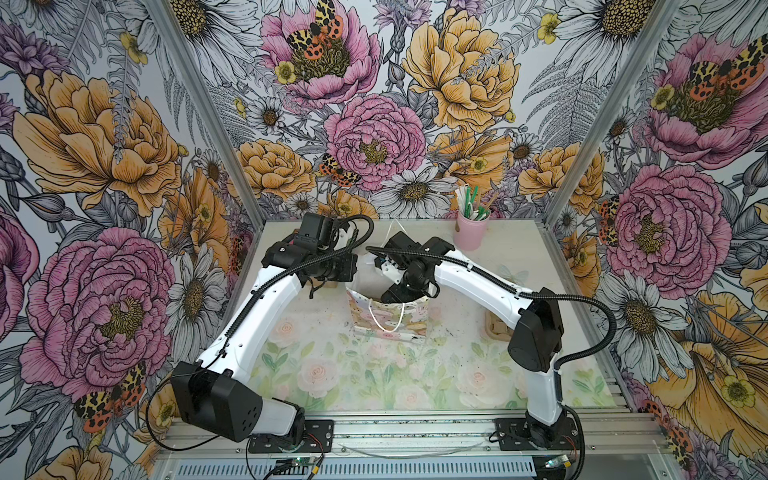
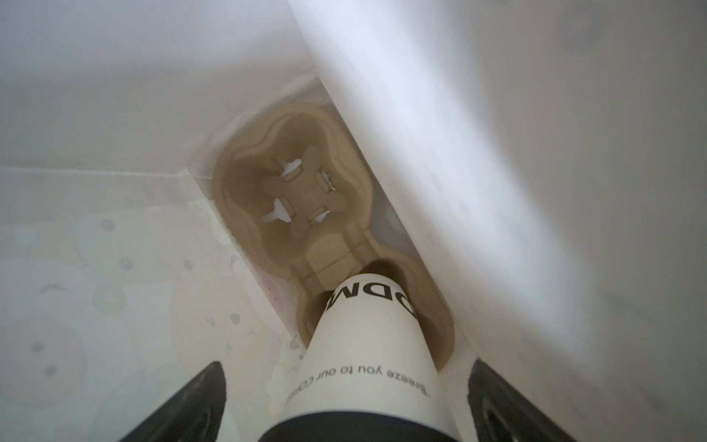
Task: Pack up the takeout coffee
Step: 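Settle the lidded cup into the carrier slot with the right gripper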
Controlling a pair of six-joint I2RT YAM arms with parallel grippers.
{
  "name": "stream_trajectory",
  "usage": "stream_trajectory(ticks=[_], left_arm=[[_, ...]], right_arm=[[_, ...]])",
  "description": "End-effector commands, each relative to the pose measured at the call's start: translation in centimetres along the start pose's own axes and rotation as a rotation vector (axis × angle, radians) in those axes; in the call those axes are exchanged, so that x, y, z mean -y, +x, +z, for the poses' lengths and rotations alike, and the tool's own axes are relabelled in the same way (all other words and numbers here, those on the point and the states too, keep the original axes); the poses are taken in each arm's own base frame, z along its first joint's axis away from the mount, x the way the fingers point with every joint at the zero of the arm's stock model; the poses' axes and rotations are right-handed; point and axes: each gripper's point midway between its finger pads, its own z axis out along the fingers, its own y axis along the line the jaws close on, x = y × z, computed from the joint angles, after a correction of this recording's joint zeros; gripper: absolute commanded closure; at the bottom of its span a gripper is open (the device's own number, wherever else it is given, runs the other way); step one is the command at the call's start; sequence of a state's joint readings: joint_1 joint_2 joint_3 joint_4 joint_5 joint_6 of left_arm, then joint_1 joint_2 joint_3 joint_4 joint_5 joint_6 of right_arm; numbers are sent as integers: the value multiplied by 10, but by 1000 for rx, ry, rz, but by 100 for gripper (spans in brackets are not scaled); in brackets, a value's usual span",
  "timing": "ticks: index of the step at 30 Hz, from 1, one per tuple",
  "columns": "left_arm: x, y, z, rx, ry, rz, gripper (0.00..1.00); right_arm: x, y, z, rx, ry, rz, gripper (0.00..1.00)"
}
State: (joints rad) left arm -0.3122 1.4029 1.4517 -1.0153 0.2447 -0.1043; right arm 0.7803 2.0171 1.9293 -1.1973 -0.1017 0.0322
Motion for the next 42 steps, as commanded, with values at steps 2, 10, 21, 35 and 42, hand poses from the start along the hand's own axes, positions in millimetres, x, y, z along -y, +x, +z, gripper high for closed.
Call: stream_trajectory(ticks=[2, 10, 21, 35, 42], left_arm=[[4, -6, 0, 12, 0, 17, 97], [5, -7, -1, 14, 2, 17, 97], [5, -6, 0, 10, 2, 17, 97], [9, -8, 1, 10, 10, 27, 97], [10, -8, 2, 9, 11, 28, 97]], right_arm=[[-1, -9, -18, 42, 21, -8, 1], [0, -15, -22, 64, 30, -10, 1], [-14, -26, -32, 103, 22, -41, 0], [-18, -35, -35, 124, 24, -48, 1], [-20, -45, -49, 171, 23, -53, 1]])
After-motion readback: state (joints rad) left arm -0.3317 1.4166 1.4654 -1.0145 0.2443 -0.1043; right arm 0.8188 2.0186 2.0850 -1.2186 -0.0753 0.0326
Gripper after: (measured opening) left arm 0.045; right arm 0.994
